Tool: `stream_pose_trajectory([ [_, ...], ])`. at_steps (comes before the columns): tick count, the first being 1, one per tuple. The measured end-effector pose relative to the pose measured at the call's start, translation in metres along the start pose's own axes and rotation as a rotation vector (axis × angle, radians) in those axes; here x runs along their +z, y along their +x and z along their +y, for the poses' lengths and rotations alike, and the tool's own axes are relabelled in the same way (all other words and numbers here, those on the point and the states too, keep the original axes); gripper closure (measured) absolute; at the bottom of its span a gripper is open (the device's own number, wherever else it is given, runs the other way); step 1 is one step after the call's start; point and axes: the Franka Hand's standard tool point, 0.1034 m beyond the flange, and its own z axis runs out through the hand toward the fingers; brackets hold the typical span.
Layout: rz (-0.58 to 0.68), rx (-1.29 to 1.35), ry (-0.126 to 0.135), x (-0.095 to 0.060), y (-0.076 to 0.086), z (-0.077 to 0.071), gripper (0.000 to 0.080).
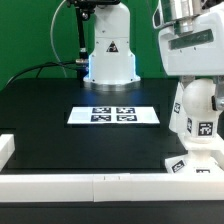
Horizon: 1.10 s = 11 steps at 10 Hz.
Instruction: Assemble lamp
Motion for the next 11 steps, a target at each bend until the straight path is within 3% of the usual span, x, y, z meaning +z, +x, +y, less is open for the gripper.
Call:
stream_pose_trajectory([
  [2,0.019,-0.325,-0.036,-0.002,0.000,-0.001,0.0101],
  [4,0.024,-0.700,-0.048,-0.001,0.000,-0.004,0.0101],
  [8,0.032,-0.970,-0.070,-0.001,0.005,-0.002,0.0101],
  [9,0.038,-1.069,-0.085,-0.001,0.005,-0.002,0.0101],
  [11,0.050,-1.412,-0.150,0.000,-0.006,-0.002,0.0101],
])
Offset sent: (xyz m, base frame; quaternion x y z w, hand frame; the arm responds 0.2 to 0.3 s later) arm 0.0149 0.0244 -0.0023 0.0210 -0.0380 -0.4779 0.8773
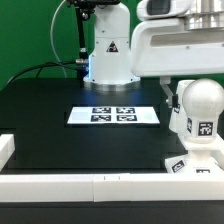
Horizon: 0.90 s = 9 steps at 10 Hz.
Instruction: Assemble lamp
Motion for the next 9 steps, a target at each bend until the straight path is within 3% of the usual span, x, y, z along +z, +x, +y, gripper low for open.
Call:
stream_pose_trajectory([
  [9,-0.022,-0.466,-0.041,-0.002,-0.001,0.011,0.0101],
])
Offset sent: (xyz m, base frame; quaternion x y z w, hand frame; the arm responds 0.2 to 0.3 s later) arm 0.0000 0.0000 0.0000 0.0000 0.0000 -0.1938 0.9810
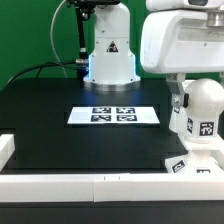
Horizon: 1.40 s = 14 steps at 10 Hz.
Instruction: Assemble lamp
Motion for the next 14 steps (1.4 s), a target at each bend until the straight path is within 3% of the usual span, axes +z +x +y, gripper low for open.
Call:
stream_pose_trajectory([
  [1,-0.001,0.021,0.000,0.000,0.000,0.000,0.0230],
  [4,0.000,0.108,0.000,0.000,0.000,0.000,0.0225],
  [9,0.081,0.677,-0.019,0.000,0.012,0.009,0.0225],
  [11,0.078,0.944,-0.004,0.000,0.012,0.009,0.0223],
  [12,0.089,1.075,0.016,-0.001,0.011,0.012,0.0223],
  [14,0.083,1.162,0.019,0.000,0.010,0.012,0.0223],
])
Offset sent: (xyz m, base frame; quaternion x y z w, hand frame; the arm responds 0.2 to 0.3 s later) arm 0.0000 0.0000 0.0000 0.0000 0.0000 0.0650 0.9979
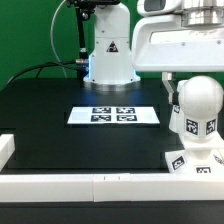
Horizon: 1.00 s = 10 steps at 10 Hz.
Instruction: Assemble lamp
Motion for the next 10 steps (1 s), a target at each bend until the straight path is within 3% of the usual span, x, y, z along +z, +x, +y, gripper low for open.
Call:
stream_pose_trajectory([
  [3,-0.005,0.154,-0.004,0.001,-0.001,0.001,0.0223],
  [5,-0.028,0.385,-0.025,0.004,-0.015,-0.002,0.0223],
  [6,-0.047,0.540,-0.018,0.005,-0.019,-0.003,0.0223],
  [10,-0.133,0.978,0.055,0.006,-0.014,-0.001,0.0223],
])
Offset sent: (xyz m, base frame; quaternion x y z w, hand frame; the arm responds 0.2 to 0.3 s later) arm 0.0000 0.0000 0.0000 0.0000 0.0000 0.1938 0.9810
